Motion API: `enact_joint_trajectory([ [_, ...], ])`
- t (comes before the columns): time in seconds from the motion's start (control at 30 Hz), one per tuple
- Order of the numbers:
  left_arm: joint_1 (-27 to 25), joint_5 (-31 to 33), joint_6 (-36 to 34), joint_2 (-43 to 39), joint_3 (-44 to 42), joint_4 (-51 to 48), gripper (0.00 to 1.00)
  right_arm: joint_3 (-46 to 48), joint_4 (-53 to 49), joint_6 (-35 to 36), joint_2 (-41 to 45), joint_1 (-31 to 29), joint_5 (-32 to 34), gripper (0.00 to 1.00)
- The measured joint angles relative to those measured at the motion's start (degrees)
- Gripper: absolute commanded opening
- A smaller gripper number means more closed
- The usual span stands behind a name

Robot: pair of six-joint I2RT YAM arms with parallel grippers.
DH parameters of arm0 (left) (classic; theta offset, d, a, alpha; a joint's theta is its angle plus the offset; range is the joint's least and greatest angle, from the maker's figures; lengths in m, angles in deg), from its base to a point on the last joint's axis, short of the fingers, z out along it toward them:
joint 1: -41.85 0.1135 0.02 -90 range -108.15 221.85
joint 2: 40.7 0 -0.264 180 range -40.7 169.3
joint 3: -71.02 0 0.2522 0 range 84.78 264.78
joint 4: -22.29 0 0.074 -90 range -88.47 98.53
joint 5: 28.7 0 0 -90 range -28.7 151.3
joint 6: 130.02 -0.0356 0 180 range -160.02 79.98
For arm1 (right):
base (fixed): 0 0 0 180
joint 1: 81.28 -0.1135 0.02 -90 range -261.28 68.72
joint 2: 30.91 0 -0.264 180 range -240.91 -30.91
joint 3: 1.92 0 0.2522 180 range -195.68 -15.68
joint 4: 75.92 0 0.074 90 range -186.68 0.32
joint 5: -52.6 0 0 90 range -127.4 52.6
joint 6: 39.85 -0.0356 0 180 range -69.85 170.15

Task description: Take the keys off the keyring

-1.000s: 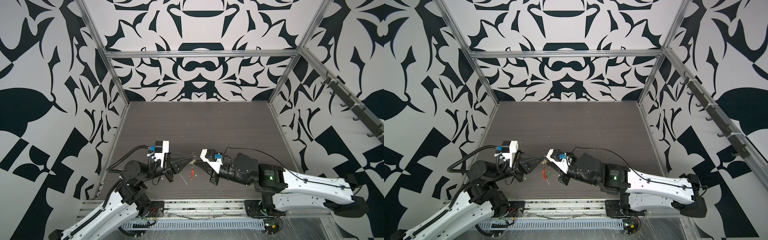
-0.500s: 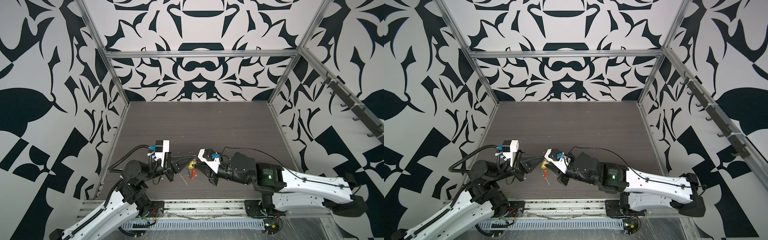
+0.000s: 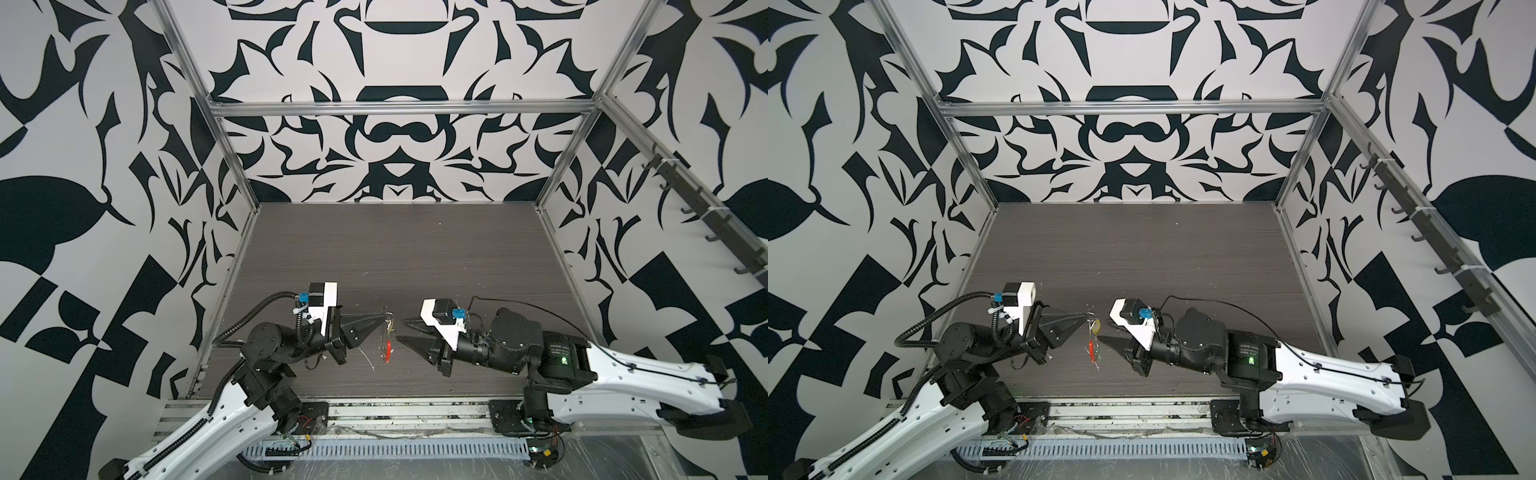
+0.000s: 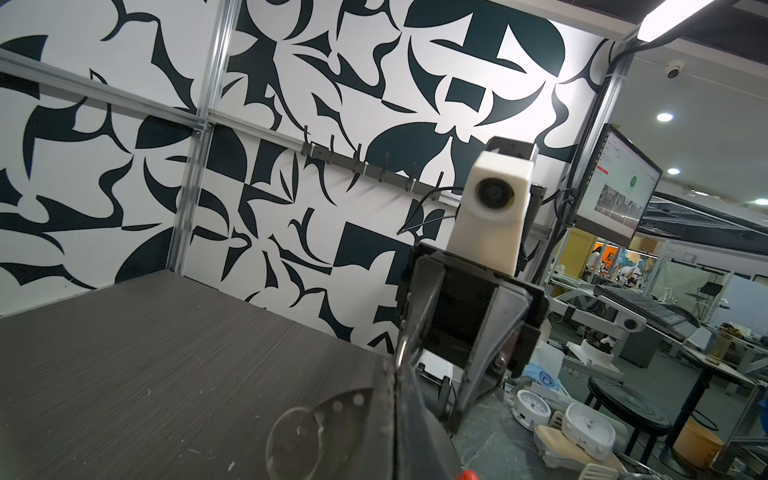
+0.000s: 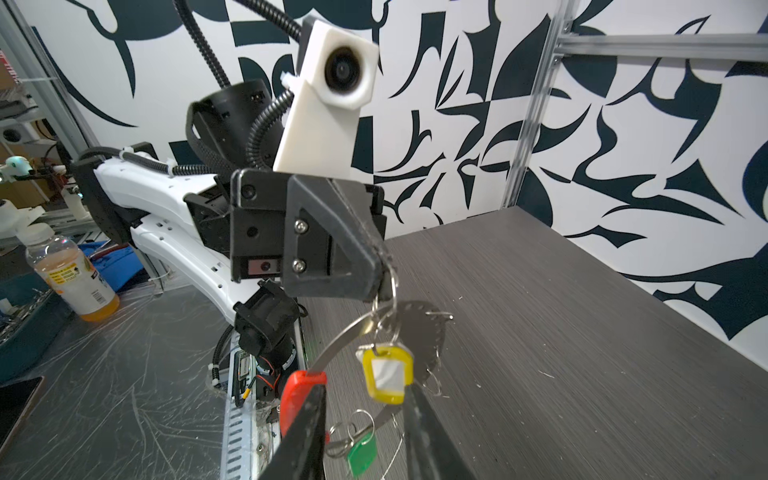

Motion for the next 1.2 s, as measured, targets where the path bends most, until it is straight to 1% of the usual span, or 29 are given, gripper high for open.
enact_joint_trajectory([
  [0.17,0.02,-0.46,0.15,0.00,0.00,0.07,0.00,0.00,3.21,0.11,0.17,0.00,0.15,0.35],
  [0.37,0.00,-0.68,0.42,0.17,0.00,0.09,0.00,-0.24,4.50,0.02,-2.91,0.00,0.79,0.35],
  [0.57,0.00,-0.63,0.42,0.24,0.00,0.07,0.00,-0.24,6.58,-0.39,-3.39,0.00,0.28,0.31],
  [0.63,0.02,-0.63,0.42,0.26,0.00,0.07,0.00,-0.24,6.93,-0.59,-3.41,0.00,0.09,0.28],
  [0.87,0.00,-0.85,0.42,0.33,0.00,0.15,0.00,-0.24,7.19,-1.18,-3.30,0.02,0.57,0.08],
  [0.97,0.00,-0.83,0.37,0.48,0.00,0.31,0.00,-0.24,7.30,-1.60,-3.30,0.02,0.76,0.01],
  [1.13,0.00,-0.81,0.39,1.14,0.00,0.87,0.00,-0.66,6.56,-1.86,-3.30,0.02,1.36,0.00],
  [1.17,0.00,-0.76,0.39,1.18,0.02,0.70,0.05,-0.85,6.03,-1.90,-3.30,0.02,1.55,0.00],
  [1.2,0.00,-0.68,0.39,1.18,0.04,0.39,0.14,-1.09,5.38,-1.99,-3.30,0.02,1.77,0.00],
])
